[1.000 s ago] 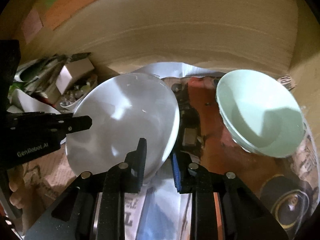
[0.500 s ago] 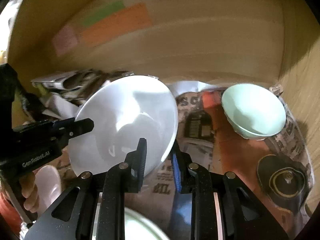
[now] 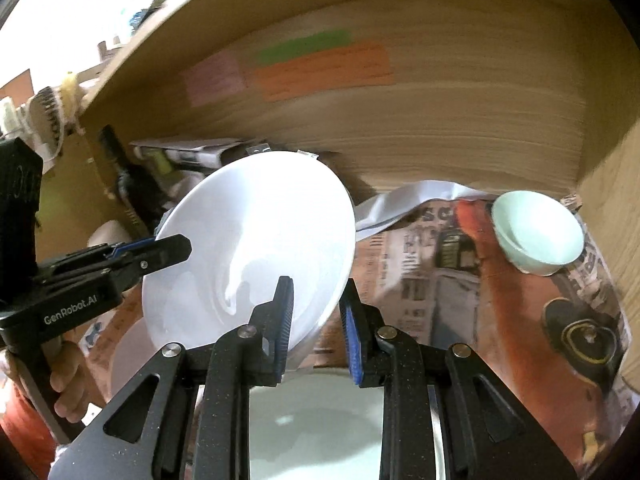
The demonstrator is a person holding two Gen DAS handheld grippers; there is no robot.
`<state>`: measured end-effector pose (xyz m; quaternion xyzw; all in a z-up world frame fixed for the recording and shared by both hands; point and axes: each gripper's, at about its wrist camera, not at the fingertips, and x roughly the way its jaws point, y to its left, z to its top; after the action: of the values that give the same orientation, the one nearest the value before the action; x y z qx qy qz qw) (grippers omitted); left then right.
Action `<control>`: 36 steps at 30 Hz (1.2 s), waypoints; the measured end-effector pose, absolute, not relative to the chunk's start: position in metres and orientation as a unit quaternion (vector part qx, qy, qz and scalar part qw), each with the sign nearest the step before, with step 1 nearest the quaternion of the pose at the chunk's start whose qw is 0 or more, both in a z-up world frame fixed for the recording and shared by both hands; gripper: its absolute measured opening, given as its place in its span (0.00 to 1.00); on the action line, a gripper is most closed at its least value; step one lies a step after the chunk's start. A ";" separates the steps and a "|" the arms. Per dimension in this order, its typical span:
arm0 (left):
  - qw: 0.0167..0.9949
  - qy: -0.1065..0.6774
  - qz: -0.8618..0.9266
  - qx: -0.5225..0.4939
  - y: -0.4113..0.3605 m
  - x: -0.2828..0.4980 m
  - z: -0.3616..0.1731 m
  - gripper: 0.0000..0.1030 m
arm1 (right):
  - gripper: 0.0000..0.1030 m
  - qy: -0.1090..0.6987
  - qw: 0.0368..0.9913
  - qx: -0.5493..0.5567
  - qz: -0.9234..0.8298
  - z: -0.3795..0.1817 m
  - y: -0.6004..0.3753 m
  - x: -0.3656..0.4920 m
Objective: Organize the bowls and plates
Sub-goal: 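Carry the black-spotted white bowl over the pinkish-grey bowl and lower it, then lower the white bowl into the pinkish-grey bowl with the left tool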
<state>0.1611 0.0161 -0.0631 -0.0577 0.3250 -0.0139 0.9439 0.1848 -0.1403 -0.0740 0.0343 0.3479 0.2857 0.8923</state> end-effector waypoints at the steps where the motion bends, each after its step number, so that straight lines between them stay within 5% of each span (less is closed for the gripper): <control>1: 0.946 0.320 -0.012 -0.059 0.020 0.152 -0.062 0.20 | 0.21 0.346 0.891 0.035 0.291 -0.073 -0.137 0.180; 36: 0.936 0.330 0.034 -0.118 0.104 0.046 -0.110 0.20 | 0.21 0.383 0.851 0.014 0.359 -0.117 -0.054 0.120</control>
<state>0.0460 0.1040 -0.1103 -0.1183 0.3299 0.0341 0.9360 0.1198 -0.0538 -0.1170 0.0139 0.3829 0.3590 0.8511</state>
